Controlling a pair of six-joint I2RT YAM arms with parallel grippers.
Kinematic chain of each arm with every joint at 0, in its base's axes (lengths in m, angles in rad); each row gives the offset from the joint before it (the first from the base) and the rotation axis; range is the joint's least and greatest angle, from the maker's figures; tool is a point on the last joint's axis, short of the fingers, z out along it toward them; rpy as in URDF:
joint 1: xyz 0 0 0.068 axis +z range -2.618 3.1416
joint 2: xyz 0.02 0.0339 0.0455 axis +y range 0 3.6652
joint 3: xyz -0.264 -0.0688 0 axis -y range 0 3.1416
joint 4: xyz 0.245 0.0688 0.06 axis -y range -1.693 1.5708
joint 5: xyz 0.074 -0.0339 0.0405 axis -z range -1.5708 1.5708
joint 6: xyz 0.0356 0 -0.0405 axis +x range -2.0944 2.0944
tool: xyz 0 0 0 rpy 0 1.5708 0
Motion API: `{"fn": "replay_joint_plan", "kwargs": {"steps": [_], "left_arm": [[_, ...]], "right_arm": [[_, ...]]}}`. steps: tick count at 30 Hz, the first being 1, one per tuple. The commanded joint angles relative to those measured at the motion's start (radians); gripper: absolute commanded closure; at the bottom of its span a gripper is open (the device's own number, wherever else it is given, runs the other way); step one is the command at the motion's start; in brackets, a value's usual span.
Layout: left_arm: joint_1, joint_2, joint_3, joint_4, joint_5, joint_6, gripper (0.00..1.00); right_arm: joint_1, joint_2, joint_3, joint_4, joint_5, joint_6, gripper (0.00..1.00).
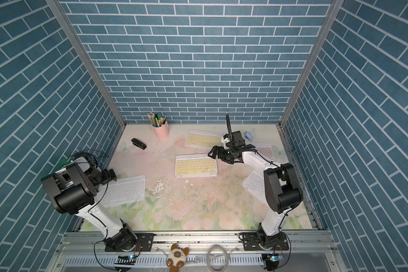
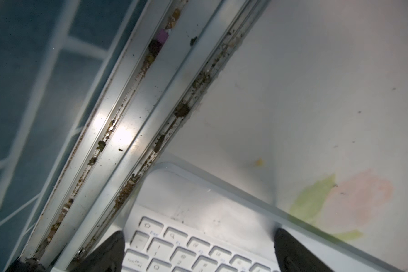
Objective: Stack the numeric keypads
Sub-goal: Move the numeric keypad to the center of the board.
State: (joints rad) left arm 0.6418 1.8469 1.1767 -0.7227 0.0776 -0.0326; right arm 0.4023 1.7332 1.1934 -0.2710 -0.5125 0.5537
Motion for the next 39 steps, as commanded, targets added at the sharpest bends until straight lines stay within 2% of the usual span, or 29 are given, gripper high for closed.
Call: {"fn": "replay_joint_plan", "kwargs": {"steps": [1,10,18,20,29,32,36,39], "left_arm": [[-0.019,0.101,-0.048,-0.05,-0.003,0.009,0.0],[-0.079,0.124,-0.018,-0.062,-0.035,0.015,0.0],[-0.154,0.117,0.03,-0.094,-0.011,0.008,0.01],[-0.191,0.109,0.04,-0.109,-0.064,0.002,0.0],[-0.22,-0.022,0.052,-0.158,0.005,-0.041,0.0],[-0.192,-0.063,0.069,-0.178,0.016,-0.059,0.0],[-0.172,-0.044,0.074,-0.181,-0.048,-0.04,0.0],[-0.174,-0.052,0.032,-0.124,-0.159,-0.016,0.0]], "right_arm": [[-0.006,-0.04,-0.015,0.022,-0.012,0.027,0.01],[-0.013,-0.064,-0.032,0.036,-0.012,0.034,0.01],[-0.016,-0.07,-0.032,0.041,-0.009,0.038,0.01],[-0.017,-0.071,-0.032,0.042,-0.008,0.037,0.01],[-0.021,-0.091,-0.038,0.037,0.008,0.031,0.01],[-0.02,-0.095,-0.039,0.04,0.006,0.032,0.01],[-0.019,-0.099,-0.047,0.056,0.0,0.04,0.01],[-0.021,-0.107,-0.055,0.057,-0.001,0.04,0.01]]}}
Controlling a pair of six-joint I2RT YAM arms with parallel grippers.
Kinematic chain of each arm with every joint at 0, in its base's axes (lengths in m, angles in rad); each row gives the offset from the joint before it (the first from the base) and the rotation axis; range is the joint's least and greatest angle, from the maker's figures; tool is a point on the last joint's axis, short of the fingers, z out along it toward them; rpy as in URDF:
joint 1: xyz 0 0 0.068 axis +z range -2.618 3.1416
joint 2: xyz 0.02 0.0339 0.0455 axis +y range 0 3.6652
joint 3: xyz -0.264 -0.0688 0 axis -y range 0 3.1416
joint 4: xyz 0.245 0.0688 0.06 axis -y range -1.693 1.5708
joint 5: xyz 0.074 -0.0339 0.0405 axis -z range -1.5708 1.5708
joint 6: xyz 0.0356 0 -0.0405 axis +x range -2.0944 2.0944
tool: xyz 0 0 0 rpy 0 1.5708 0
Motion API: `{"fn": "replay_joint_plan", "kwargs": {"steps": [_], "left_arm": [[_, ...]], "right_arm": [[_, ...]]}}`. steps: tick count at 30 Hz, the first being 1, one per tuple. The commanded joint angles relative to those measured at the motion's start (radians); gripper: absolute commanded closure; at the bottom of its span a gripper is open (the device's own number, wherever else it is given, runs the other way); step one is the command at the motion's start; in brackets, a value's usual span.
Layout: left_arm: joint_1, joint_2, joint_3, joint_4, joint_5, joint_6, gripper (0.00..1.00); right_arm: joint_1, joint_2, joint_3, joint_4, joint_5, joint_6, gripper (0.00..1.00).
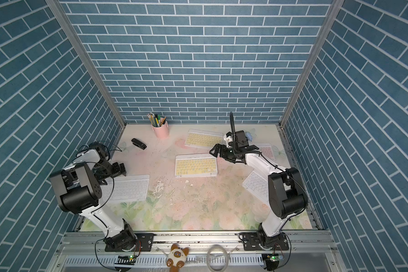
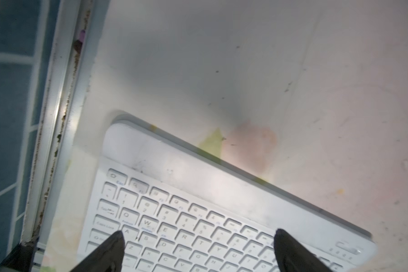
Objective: Stack the numeric keypads
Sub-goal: Move the numeric keypad to the center of the board.
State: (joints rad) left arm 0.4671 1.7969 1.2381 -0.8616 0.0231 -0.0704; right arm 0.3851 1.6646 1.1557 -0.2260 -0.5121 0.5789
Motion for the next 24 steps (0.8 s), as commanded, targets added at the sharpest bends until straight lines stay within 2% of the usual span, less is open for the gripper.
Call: {"fn": "replay_joint_plan", "kwargs": {"steps": [1,3,5,8,10,13,16,21,24], "left_arm": [[0.0,-0.027,-0.064,0.058,-0.124,0.042,0.01],[-0.002,-0.087,-0.13,0.137,-0.179,0.1,0.01],[-0.002,-0.149,-0.206,0.22,-0.194,0.21,0.0],[0.041,-0.13,-0.151,0.133,-0.209,0.265,0.0],[0.091,-0.147,-0.135,0.124,-0.098,0.266,0.0],[0.097,-0.187,-0.195,0.195,-0.038,0.314,0.0],[0.111,-0.158,-0.232,0.236,0.026,0.339,0.0],[0.131,-0.096,-0.17,0.168,0.209,0.379,0.01],[0.172,-0.037,-0.13,0.116,0.246,0.384,0.0]], "right_arm": [[-0.003,-0.042,-0.018,0.011,-0.001,0.015,0.01],[-0.002,-0.047,-0.019,0.01,-0.001,0.015,0.01],[-0.003,-0.049,-0.02,0.01,-0.001,0.015,0.01],[-0.003,-0.05,-0.02,0.012,-0.002,0.015,0.01],[-0.003,-0.047,-0.019,0.012,-0.002,0.015,0.01],[-0.005,-0.04,-0.019,0.018,-0.009,0.019,0.01],[-0.005,-0.041,-0.02,0.018,-0.008,0.019,0.01],[-0.005,-0.043,-0.022,0.016,-0.008,0.019,0.01],[-0.006,-0.039,-0.024,0.019,-0.006,0.019,0.01]]}}
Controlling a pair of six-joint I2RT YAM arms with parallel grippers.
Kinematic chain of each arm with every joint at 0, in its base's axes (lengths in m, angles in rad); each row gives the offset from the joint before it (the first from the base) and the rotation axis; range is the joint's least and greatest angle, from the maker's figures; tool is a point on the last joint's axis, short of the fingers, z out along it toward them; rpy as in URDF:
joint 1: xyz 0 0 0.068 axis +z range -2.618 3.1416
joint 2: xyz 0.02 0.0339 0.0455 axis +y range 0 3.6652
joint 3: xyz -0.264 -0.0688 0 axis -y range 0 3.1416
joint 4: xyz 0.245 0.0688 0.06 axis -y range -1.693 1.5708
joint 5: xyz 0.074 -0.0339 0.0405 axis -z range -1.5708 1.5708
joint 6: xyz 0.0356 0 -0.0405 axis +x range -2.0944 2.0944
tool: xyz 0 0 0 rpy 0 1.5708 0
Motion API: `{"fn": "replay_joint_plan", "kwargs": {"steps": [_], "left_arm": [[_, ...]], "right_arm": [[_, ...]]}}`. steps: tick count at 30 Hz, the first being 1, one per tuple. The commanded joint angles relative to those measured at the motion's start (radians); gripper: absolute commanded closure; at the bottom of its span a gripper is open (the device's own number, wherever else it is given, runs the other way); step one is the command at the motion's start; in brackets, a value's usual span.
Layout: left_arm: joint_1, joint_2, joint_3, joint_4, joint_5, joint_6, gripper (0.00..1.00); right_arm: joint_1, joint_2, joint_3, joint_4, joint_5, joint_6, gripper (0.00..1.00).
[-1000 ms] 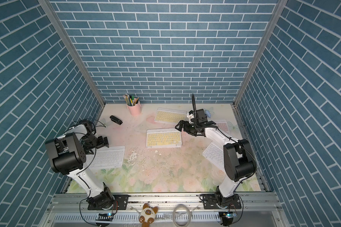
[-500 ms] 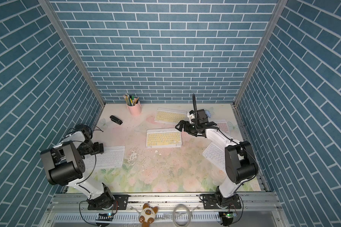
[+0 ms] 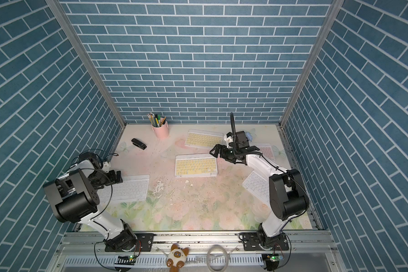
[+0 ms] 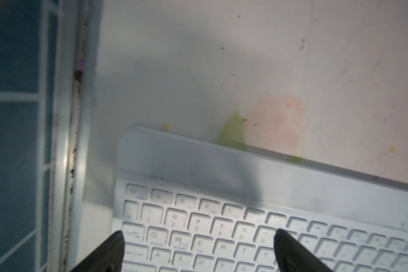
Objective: Stack the numeric keypads
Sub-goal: Move the numeric keypad to the center of the board.
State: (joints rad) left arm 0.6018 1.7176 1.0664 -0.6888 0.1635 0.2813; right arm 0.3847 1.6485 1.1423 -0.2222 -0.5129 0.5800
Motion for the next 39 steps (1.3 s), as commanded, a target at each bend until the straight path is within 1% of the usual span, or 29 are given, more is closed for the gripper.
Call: {"fn": "replay_joint_plan", "kwargs": {"steps": [1,8,10,13,18,22,27,30,34,39], "left_arm": [[0.046,0.052,0.046,-0.062,0.129,0.04,0.0],[0.062,0.077,0.06,-0.048,0.039,0.068,0.0],[0.084,0.097,0.077,-0.06,0.064,0.071,0.0],[0.086,0.105,0.075,-0.062,0.058,0.072,0.0],[0.095,0.051,0.069,-0.073,0.024,0.076,0.0],[0.095,0.066,0.047,-0.067,0.006,0.068,0.0],[0.063,0.128,0.075,-0.112,-0.027,0.064,0.0],[0.05,0.13,0.065,-0.105,-0.046,0.065,0.0],[0.039,0.155,0.069,-0.104,-0.028,0.062,0.01],[-0.065,0.19,0.073,-0.126,-0.066,0.062,0.0]], "right_arm": [[-0.006,-0.02,-0.01,0.015,-0.004,0.018,0.01],[-0.018,-0.004,-0.009,0.017,-0.011,0.023,0.01],[-0.02,0.006,-0.009,0.025,-0.018,0.029,0.01],[-0.021,0.027,-0.01,0.039,-0.028,0.04,0.01],[-0.024,0.048,-0.012,0.063,-0.039,0.053,0.01],[-0.038,0.028,-0.015,0.063,-0.042,0.056,0.01],[-0.055,-0.003,-0.034,0.076,-0.051,0.071,0.01],[-0.062,-0.014,-0.039,0.085,-0.058,0.078,0.01],[-0.075,-0.037,-0.043,0.083,-0.057,0.078,0.01],[-0.082,-0.037,-0.044,0.092,-0.059,0.087,0.01]]}}
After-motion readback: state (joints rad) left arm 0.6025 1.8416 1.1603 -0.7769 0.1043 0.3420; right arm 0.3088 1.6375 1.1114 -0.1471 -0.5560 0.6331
